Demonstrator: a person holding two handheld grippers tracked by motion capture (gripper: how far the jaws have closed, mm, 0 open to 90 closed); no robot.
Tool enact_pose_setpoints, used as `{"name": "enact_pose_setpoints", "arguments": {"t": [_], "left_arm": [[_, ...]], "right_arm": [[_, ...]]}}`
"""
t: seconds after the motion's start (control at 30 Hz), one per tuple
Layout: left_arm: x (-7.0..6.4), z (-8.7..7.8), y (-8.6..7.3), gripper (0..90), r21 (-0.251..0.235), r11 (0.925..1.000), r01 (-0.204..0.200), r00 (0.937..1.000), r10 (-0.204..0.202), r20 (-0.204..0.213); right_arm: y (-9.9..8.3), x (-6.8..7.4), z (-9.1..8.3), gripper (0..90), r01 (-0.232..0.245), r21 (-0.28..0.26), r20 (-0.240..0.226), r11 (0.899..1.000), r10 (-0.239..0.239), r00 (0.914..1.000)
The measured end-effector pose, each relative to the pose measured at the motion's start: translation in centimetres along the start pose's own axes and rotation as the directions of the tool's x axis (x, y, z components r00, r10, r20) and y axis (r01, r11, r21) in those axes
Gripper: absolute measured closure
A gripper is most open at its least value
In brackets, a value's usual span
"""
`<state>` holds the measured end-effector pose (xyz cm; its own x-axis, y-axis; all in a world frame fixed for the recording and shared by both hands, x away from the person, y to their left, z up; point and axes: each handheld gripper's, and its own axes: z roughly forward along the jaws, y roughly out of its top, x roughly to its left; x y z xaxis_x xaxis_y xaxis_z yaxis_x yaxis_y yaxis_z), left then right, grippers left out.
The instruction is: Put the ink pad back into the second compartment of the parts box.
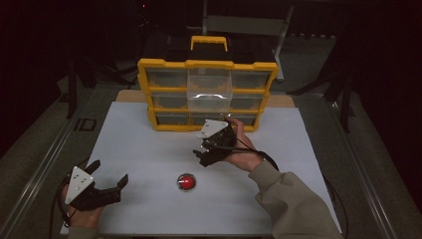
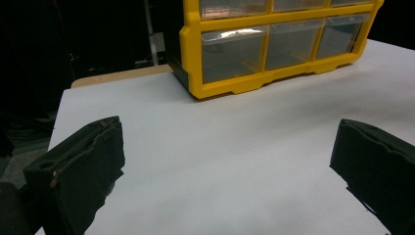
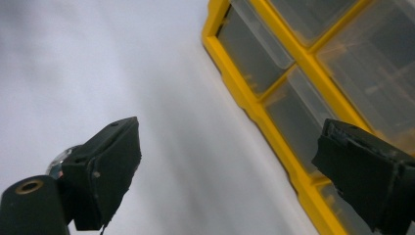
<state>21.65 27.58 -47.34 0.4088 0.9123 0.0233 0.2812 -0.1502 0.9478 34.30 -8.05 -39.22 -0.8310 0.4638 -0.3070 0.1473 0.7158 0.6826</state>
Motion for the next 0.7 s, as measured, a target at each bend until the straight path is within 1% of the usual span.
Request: {"name": "enact_pose_setpoints", "arguments": {"t": [0.2, 0.37, 0.43, 0.53, 0.7], "left_arm": [[0.0, 0.0, 0.0, 0.2, -0.001, 1.0, 0.0, 1.0, 0.0, 0.0], [0.0, 0.0, 0.1, 0.2, 0.0, 1.0, -0.005, 1.0, 0.005, 0.002], [-0.1, 0.0, 0.0, 0.2, 0.002, 1.0, -0.007, 1.0, 0.007, 0.002], [0.0, 0.0, 0.0, 0.2, 0.0, 1.0, 0.0, 1.0, 0.0, 0.0], [0.0, 0.0, 0.0, 0.2, 0.001, 1.0, -0.004, 1.0, 0.004, 0.002]], "right_arm": [[0.1, 0.1, 0.4, 9.0, -0.006, 0.006, -0.041, 1.0, 0.006, 0.9991], [0.2, 0.4, 0.8, 9.0, -0.008, 0.001, -0.073, 1.0, 0.008, 0.9973], [0.2, 0.7, 0.9, 9.0, -0.006, 0.003, -0.082, 1.0, 0.006, 0.9966], [0.3, 0.9, 1.1, 9.0, -0.005, 0.0, -0.1, 1.0, 0.005, 0.995], [0.3, 1.3, 1.6, 9.0, -0.004, 0.006, -0.119, 1.0, 0.005, 0.9929]]}}
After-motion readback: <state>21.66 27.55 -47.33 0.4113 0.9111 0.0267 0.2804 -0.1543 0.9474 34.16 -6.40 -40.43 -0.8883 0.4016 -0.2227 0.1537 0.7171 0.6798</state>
